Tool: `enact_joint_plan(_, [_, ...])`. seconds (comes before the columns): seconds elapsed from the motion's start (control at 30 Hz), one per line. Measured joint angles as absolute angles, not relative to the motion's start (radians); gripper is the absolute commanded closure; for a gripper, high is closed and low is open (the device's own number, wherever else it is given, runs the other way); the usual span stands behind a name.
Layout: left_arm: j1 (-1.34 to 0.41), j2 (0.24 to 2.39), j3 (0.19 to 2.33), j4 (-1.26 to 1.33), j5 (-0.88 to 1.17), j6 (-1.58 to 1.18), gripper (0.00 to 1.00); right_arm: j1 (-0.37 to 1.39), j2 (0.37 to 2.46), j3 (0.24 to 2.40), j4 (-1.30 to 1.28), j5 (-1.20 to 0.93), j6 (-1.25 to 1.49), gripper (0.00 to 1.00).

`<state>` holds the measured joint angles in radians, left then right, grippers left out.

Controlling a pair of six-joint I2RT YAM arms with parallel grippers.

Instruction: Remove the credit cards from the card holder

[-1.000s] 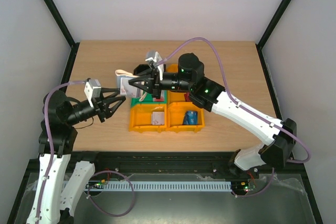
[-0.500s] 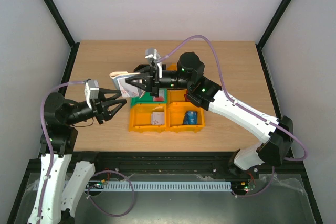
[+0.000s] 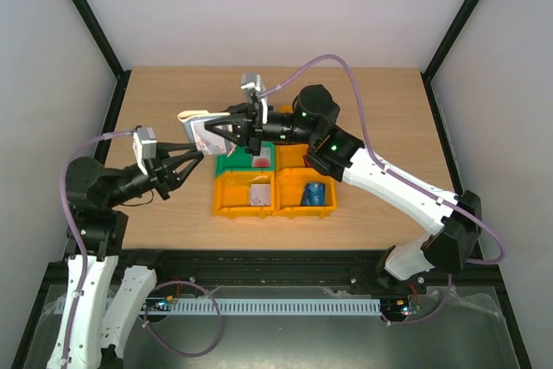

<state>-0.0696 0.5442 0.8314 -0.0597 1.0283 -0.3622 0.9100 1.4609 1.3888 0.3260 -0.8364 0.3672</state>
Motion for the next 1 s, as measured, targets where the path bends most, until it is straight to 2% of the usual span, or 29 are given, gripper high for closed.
enact_joint_plan(0.13, [-0.070,0.538,0.854,-0.149,1.006,-0.259,0.71,0.910,1.460,1.388,0.300,-0.830,0.347,0.99])
enact_joint_plan(0.27, [-0.068,0.521,0.879,-0.239,0.968,-0.144,0.52,0.909,1.449,1.382,0.252,-0.831,0.314,0.98])
enact_joint_plan(0.37, [-0.065,0.512,0.897,-0.281,0.930,-0.089,0.43,0.904,1.435,1.382,0.202,-0.831,0.273,0.98])
enact_joint_plan(0.6, [-0.054,0.512,0.909,-0.336,0.893,-0.005,0.34,0.903,1.388,1.381,0.140,-0.884,0.214,0.98])
enact_joint_plan(0.73, [-0.054,0.513,0.907,-0.332,0.915,0.005,0.35,0.903,1.383,1.381,0.139,-0.938,0.203,0.98])
enact_joint_plan(0.87, [-0.054,0.513,0.879,-0.289,0.969,-0.018,0.50,0.904,1.386,1.378,0.142,-0.979,0.210,0.98])
enact_joint_plan(1.0, [-0.054,0.513,0.843,-0.255,1.004,-0.039,0.58,0.904,1.396,1.362,0.175,-0.997,0.236,0.98])
